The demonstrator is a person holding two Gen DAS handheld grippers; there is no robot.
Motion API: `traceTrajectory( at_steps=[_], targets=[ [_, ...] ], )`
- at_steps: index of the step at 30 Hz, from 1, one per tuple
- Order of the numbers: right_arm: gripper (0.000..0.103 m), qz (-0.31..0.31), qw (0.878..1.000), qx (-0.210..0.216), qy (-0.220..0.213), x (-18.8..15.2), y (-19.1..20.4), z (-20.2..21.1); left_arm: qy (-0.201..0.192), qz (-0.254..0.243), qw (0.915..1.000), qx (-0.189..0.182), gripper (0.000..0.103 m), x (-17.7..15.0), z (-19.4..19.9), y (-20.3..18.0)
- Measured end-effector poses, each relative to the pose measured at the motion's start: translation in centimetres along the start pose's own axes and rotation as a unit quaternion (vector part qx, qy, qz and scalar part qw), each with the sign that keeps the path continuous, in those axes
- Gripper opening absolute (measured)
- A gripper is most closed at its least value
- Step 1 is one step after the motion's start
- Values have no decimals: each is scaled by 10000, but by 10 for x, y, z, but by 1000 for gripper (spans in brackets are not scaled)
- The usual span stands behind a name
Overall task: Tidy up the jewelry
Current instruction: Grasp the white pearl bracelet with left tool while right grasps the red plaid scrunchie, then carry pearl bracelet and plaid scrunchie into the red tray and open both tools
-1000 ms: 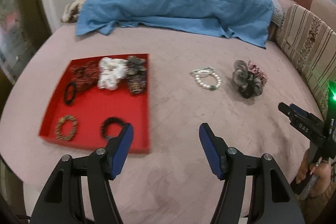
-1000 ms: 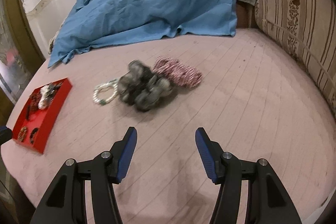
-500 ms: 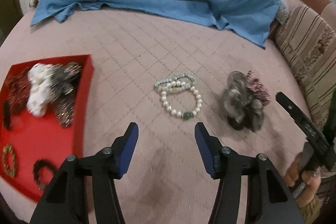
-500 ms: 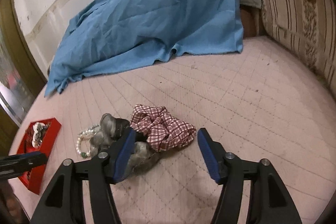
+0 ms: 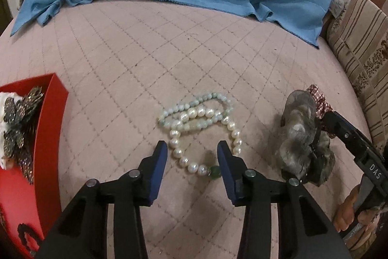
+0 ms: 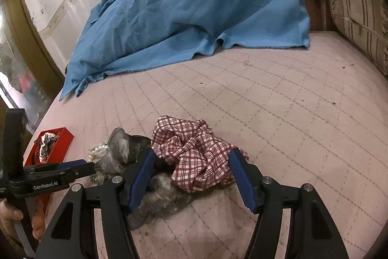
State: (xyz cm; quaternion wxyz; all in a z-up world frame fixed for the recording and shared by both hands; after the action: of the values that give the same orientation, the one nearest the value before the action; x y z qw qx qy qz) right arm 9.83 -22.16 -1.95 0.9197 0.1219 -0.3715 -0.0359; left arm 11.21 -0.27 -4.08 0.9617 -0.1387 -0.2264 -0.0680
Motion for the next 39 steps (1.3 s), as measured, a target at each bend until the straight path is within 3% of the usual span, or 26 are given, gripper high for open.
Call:
traceTrajectory(
  at_steps=[1,2,3,4,6,20,31,39],
  targets=[
    [60,14,10000,-13,13,0,0,-2,-10,8,10000,20,40,1,-1,0],
    [49,12,10000,-7,32,0,0,-3,-25,12,9999,105,29,2,-2,1],
    [42,-10,10000,26,76,-1,0,-5,-49,14,9996,294,11,2,-2,4],
    [26,-53,9999,76,120,-1,-1,-6,-64,30,9991,419,9,2,-3,7],
    [16,-156,9995,201,196,-2,-3,-7,-90,111,9991,391,9,1,0,8],
    [13,-702,9975,6,-82,10,-34,13,-172,-49,9998,14,9,-36,69,-15],
    [13,-635,9978,-86,-151,10,-34,20,-267,-298,9991,146,9,-72,125,-10],
    [13,-859,9951,-328,-358,-3,-36,50,-683,-363,9970,81,9,-77,170,-5]
  ],
)
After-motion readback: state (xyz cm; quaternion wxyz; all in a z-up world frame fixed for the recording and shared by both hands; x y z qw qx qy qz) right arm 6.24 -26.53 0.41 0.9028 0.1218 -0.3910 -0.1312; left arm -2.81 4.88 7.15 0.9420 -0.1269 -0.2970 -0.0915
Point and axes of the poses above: each gripper's, at about its wrist camera, not at the fingertips, and z roughly against the way its jaws point, y to its left, x to its top, the point moved 8 cm from there along -z, roughly the way its jaws point, and after that the axes turned 5 degrees about -x, right-handed, at the moved point
